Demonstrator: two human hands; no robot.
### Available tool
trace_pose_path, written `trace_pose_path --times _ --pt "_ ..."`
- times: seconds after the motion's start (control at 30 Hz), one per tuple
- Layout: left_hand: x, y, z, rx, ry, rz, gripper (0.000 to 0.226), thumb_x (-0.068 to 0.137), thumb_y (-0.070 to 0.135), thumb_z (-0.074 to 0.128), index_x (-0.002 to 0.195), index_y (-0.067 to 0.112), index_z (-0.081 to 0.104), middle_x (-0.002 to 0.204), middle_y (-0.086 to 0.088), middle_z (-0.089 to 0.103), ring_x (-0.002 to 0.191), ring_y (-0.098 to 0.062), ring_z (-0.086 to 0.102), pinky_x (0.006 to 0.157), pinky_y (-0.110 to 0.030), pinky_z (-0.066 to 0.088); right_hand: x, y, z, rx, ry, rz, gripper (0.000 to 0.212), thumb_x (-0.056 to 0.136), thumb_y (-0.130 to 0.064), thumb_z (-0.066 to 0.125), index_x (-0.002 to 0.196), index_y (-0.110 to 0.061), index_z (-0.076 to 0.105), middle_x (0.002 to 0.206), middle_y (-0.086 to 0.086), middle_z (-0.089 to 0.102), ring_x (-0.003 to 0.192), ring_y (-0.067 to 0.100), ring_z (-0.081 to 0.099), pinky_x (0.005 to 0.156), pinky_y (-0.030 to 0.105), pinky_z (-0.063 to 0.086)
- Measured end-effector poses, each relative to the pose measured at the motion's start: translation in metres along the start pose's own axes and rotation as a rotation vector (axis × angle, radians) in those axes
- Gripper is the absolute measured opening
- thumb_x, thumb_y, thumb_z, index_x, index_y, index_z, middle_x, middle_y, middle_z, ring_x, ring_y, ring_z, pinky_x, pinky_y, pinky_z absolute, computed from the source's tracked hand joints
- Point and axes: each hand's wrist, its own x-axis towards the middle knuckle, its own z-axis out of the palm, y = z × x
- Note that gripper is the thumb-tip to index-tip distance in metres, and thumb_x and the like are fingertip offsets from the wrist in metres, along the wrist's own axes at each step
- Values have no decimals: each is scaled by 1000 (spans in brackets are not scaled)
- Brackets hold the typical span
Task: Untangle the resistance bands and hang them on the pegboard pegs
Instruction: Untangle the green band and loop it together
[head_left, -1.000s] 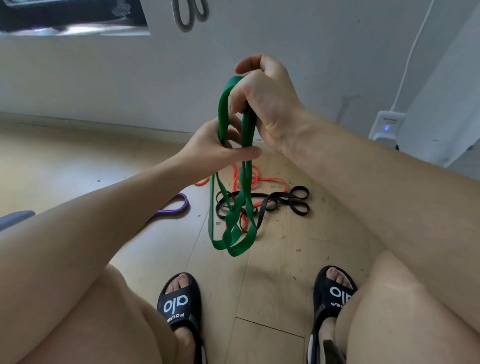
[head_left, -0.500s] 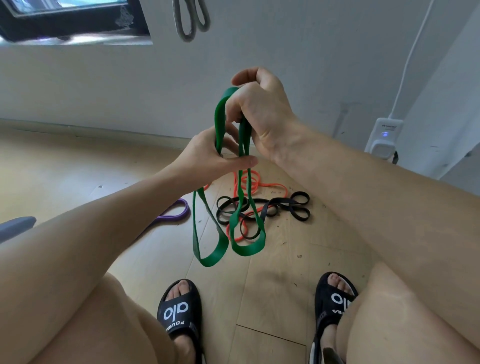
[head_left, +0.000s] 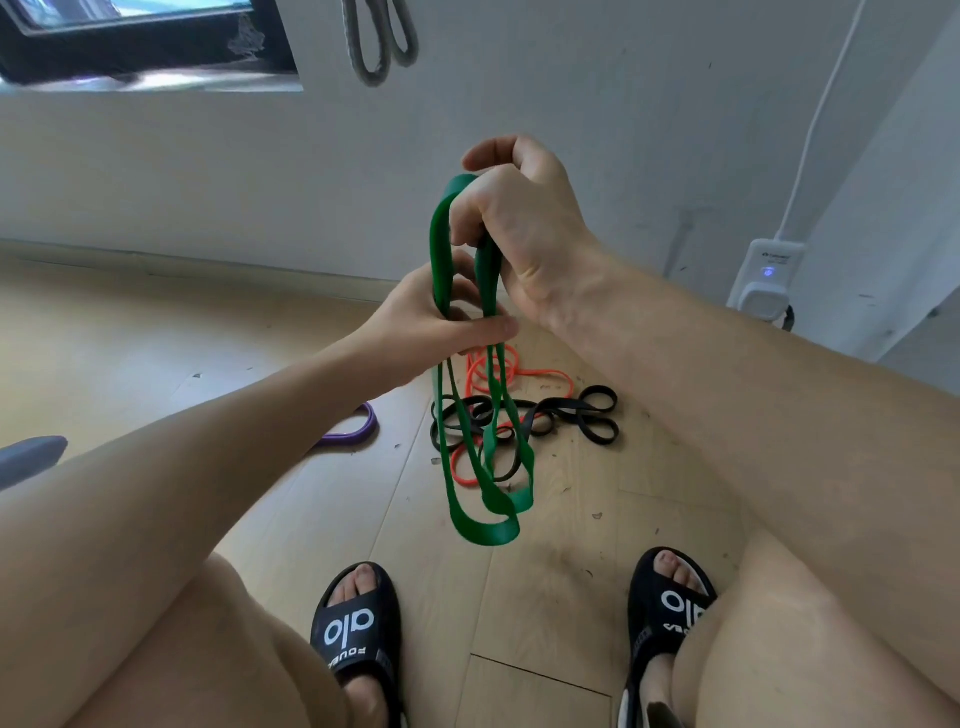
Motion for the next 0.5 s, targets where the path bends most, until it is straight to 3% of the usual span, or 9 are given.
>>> trace_pose_path --times 0.17,0.27,0.37,0.5 --pt "1 -6 -1 -3 2 -35 51 78 19 87 117 4 60 104 -15 73 97 -29 73 94 -50 58 2 -1 -2 -29 16 -33 41 64 13 60 96 -14 55 93 9 57 83 21 57 65 31 48" --pt "1 -9 0 60 -17 -57 47 78 22 88 114 9 60 101 -7 76 83 -18 74 84 -41 60 2 -2 -4 -42 15 -43 42 65 12 61 97 -14 55 94 9 57 86 21 58 66 30 49" --pt "1 -8 -1 124 -30 -64 46 79 26 87 113 13 59 101 0 77 65 -5 67 73 -27 53 2 -1 -7 -60 9 -51 42 65 11 61 97 -15 55 94 8 57 87 21 58 66 29 49" --pt "0 -6 -4 191 -24 -54 45 76 33 88 111 19 63 101 5 77 72 -2 68 75 -23 50 2 -2 -7 -69 10 -57 42 66 12 61 97 -15 54 94 8 57 88 21 58 66 28 48"
